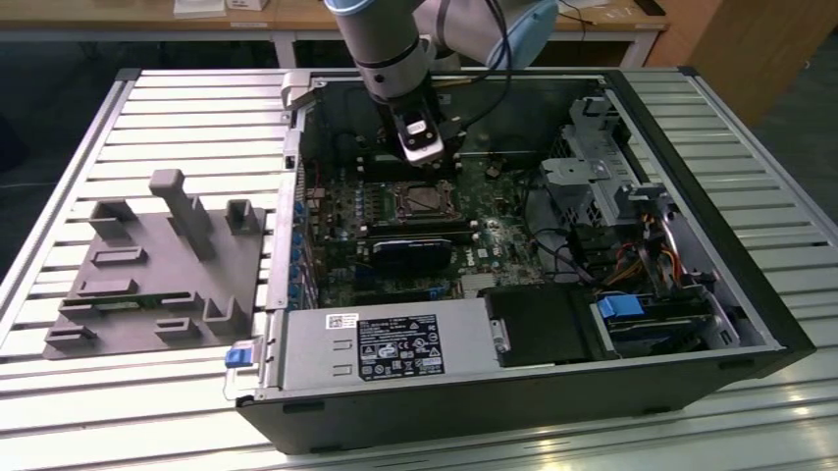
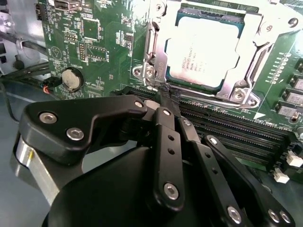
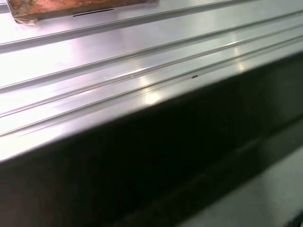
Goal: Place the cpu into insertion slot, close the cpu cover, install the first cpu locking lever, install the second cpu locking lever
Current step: 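Install the first cpu locking lever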
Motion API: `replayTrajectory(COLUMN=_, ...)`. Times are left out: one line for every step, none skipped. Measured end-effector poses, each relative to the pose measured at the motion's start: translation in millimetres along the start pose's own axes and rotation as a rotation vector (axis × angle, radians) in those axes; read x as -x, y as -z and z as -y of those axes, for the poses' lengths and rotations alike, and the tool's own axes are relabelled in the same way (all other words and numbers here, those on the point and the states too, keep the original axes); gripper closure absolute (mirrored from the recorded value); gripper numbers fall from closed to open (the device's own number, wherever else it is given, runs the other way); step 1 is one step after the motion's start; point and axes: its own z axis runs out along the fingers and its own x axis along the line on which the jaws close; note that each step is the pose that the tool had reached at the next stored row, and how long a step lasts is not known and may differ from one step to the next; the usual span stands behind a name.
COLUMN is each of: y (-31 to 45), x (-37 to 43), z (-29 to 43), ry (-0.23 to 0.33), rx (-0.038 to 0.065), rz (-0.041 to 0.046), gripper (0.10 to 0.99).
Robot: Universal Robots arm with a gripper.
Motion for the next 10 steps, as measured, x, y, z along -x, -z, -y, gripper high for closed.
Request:
replayTrajectory(y=1.3, x=0.4, z=-0.3, ry=0.0, rx=0.0, rz=0.0, gripper=0.984)
replayTrajectory(y=2.8, x=0.8, z=-0.6, ry=0.0, rx=0.0, rz=-0.0001, gripper=0.984)
replayTrajectory(y=4.1, x=1.2, z=-0.8, ry=0.0, rx=0.0, rz=-0.0001, gripper=0.984)
replayTrajectory(y=5.4, x=1.5, z=-1.1, ry=0.0, rx=0.0, rz=-0.0001, gripper=0.984)
replayTrajectory(y=6.7, x=1.9, z=-1.3, ry=0.0, rx=0.0, rz=-0.0002, gripper=0.984)
replayTrajectory(y=8.0, x=2.3, z=-1.6, ry=0.0, rx=0.0, rz=-0.0002, gripper=0.984)
replayTrajectory(y=9.6, x=2.7, z=-1.9, ry=0.0, rx=0.0, rz=-0.0002, gripper=0.984)
replayTrajectory(y=11.1, x=3.2, z=-2.2, ry=0.0, rx=0.0, rz=-0.0003, gripper=0.984)
replayTrajectory(y=12.5, x=3.6, z=-2.5, ry=0.0, rx=0.0, rz=-0.0003, gripper=0.984)
replayTrajectory(y=13.5, x=3.9, z=-2.7, ry=0.0, rx=0.0, rz=-0.0004, gripper=0.984)
